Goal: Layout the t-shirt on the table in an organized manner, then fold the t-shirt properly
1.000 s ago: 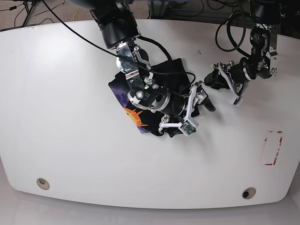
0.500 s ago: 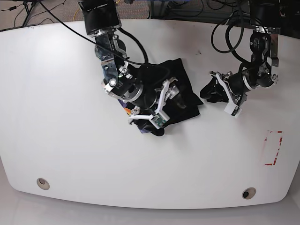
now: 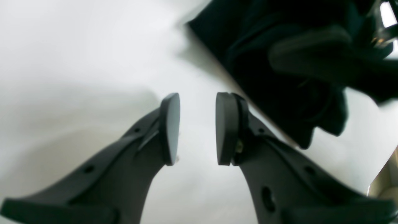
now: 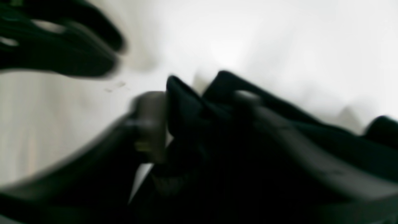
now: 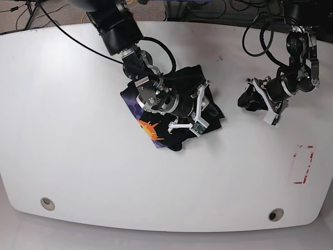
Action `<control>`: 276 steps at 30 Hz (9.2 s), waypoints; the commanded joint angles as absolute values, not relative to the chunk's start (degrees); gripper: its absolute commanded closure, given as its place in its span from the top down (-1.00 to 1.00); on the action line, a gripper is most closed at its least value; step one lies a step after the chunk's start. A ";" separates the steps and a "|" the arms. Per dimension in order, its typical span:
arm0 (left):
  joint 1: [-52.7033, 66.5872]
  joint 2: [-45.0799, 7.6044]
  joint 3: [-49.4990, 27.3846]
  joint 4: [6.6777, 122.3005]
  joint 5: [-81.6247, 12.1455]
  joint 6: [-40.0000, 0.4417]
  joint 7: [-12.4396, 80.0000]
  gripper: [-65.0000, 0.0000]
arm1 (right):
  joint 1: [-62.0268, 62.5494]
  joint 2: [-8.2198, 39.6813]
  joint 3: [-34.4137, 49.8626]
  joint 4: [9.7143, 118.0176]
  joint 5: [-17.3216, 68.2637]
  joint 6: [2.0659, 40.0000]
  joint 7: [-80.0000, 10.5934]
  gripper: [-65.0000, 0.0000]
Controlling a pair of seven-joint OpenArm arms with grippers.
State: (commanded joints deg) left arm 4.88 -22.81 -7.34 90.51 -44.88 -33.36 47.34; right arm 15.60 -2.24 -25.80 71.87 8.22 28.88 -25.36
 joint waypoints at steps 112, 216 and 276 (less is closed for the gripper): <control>-7.96 -19.21 8.04 94.29 -28.62 -40.00 53.85 -0.45 | 8.40 7.25 -4.35 92.79 8.40 36.18 -32.75 -0.81; -8.31 -5.58 7.08 64.04 -6.64 -35.91 34.59 -0.46 | -6.99 8.48 17.54 109.58 8.31 36.62 -33.45 -0.81; 2.33 -16.57 -9.45 99.12 4.18 -35.91 28.70 -0.47 | -9.80 7.43 17.27 101.23 -1.80 38.90 -12.00 -0.82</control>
